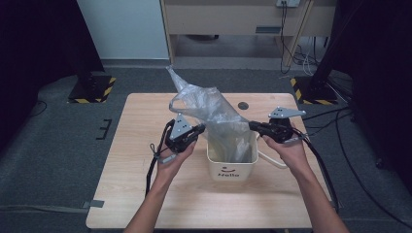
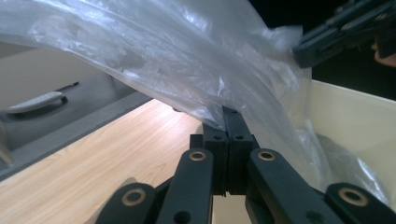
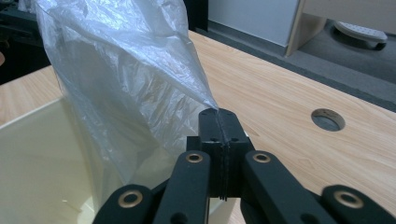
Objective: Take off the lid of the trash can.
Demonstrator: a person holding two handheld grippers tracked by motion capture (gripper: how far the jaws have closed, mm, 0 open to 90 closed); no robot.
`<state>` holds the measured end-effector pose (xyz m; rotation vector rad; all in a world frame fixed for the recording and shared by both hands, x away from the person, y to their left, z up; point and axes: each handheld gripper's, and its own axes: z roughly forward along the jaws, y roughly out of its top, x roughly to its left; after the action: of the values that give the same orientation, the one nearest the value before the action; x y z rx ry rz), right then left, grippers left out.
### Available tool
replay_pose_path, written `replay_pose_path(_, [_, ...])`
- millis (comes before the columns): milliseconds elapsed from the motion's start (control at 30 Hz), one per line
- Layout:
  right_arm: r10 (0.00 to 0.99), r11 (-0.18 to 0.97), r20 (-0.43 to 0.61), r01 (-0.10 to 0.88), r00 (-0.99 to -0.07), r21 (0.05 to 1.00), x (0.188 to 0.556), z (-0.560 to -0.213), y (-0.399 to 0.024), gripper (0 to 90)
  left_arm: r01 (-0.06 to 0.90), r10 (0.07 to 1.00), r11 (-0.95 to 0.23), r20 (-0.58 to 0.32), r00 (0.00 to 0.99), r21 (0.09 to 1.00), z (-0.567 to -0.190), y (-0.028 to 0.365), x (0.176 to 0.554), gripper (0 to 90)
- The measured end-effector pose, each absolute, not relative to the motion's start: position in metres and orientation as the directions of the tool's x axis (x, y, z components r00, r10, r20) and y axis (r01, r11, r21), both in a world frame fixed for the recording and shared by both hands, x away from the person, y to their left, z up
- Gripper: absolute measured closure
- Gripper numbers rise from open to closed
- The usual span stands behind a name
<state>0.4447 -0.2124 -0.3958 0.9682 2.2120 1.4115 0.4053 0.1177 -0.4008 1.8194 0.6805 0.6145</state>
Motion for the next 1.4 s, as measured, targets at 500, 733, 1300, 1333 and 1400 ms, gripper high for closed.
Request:
replay_pose_path(500, [0.691, 0.260, 0.023, 0.278, -0.722, 0.925, 0.420, -0.377, -0.221, 69.6, 0.156, 0.714, -0.337, 0.144, 0.685, 0.929, -0.398, 0.116, 0.405, 90.0])
replay_pose_path(733, [0.649, 0.291, 0.025, 0.278, -0.761, 0.915, 0.416, -0.382, -0.211, 88.4, 0.152, 0.703, -0.316, 0.124, 0.700, 0.936, -0.397, 0.114, 0.403, 90.0])
replay_pose_path(1300, [0.572, 0.295, 0.049, 0.261, -0.819, 0.919, 0.415, -0.384, -0.178, 68.2, 0.143, 0.662, -0.304, 0.101, 0.743, 0.942, -0.393, 0.099, 0.400, 90.0])
replay_pose_path(1333, [0.563, 0.301, 0.046, 0.256, -0.825, 0.919, 0.415, -0.384, -0.175, 65.9, 0.143, 0.661, -0.299, 0.097, 0.744, 0.944, -0.393, 0.099, 0.400, 90.0])
replay_pose_path(1400, [0.554, 0.305, 0.047, 0.255, -0.831, 0.918, 0.414, -0.385, -0.172, 64.1, 0.141, 0.660, -0.293, 0.093, 0.746, 0.945, -0.391, 0.098, 0.399, 90.0])
